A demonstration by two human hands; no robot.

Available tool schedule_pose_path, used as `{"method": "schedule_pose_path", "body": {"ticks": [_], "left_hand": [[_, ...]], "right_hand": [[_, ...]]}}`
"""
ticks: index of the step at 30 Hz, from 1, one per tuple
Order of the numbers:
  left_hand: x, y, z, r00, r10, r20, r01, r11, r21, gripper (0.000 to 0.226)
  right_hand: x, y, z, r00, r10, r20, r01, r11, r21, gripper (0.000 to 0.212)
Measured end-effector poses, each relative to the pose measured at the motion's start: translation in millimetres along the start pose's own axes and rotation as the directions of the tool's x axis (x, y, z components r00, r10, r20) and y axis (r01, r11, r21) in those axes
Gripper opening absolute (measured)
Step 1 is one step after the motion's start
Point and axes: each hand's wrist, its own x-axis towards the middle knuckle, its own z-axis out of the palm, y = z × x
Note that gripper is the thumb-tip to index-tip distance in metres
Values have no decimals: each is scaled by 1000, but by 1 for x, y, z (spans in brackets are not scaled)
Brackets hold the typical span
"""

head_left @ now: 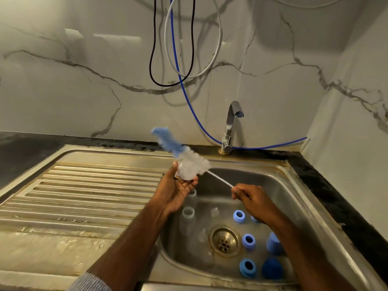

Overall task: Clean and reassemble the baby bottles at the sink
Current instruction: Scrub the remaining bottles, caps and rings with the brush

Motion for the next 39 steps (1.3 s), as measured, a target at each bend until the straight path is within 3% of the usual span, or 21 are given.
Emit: {"method": "schedule_pose_path", "body": {"ticks": [3, 6, 8, 10, 14, 18, 22, 27, 32, 39], "left_hand": [[1, 2, -2, 997, 74, 1, -73, 982, 172, 56], [-1, 2, -7, 974, 220, 61, -222, 857, 465, 50], [-4, 1, -12, 949, 274, 156, -308, 697, 648, 52], [-9, 0, -16, 920, 276, 279, -383, 470, 795, 51], [-15, -1, -14, 913, 121, 389, -399, 73, 914, 70], [-21, -2, -11, 892, -76, 447, -448, -298, 843, 59], [-25, -6, -16, 909, -211, 360, -417, -430, 801, 59], [-25, -28, -19, 928, -337, 158, -357, -685, 636, 75], [-25, -38, -23, 919, -366, 146, -392, -803, 450, 76], [-27, -42, -23, 922, -370, 114, -384, -837, 390, 76]], "right_hand": [[0, 15, -11, 992, 50, -119, -45, 998, 46, 32], [0, 24, -9, 982, 76, -174, -60, 993, 98, 33], [0, 31, -10, 976, 91, -196, -72, 992, 100, 32], [1, 38, -14, 974, 108, -202, -92, 992, 86, 32], [-3, 47, -16, 973, 146, -178, -141, 989, 45, 34], [-3, 47, -14, 976, 182, -122, -179, 983, 36, 34], [-4, 44, -13, 977, 195, -80, -194, 981, 29, 33], [-7, 43, -11, 976, 210, -59, -209, 978, 21, 33], [-12, 40, -13, 976, 212, -57, -211, 977, 24, 33], [-15, 38, -15, 975, 218, -52, -217, 976, 17, 34]]}}
